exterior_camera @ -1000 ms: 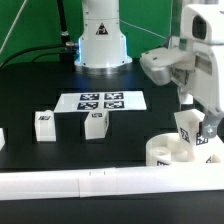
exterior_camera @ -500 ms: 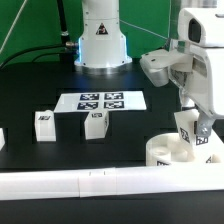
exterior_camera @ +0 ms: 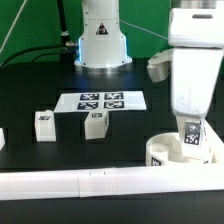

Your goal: Assemble stool

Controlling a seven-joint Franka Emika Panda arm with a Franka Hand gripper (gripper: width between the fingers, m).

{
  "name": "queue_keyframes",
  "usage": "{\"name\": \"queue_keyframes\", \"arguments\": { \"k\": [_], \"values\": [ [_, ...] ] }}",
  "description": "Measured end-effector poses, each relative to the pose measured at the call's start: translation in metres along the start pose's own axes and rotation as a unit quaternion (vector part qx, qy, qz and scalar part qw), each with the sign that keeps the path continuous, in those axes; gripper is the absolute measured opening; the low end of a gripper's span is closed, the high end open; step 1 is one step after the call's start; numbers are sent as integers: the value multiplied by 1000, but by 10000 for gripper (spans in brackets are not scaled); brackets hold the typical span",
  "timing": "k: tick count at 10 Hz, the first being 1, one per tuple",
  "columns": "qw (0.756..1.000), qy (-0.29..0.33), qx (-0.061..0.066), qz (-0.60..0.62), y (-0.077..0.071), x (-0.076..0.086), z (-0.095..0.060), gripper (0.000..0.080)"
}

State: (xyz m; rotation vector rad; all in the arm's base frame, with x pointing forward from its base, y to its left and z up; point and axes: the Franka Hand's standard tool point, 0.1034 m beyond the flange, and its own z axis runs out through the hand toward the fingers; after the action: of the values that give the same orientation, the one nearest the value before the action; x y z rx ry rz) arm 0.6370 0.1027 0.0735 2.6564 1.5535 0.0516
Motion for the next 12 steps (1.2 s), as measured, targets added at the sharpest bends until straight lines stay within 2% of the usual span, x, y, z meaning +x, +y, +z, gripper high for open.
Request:
{"name": "queue_keyframes", "arguments": {
  "k": [2,4,5,6,8,12],
  "values": [
    [991,-3,15,135,1,1,1,335],
    [953,-6,23,301,-2,3,1,337],
    [930,-18,38,364,-3,4,1,337],
    [901,-27,59,428,-1,5,0,337],
    [877,-29,58,476,0,5,0,337],
    [811,-35,55,581,-1,6,0,337]
  ]
}}
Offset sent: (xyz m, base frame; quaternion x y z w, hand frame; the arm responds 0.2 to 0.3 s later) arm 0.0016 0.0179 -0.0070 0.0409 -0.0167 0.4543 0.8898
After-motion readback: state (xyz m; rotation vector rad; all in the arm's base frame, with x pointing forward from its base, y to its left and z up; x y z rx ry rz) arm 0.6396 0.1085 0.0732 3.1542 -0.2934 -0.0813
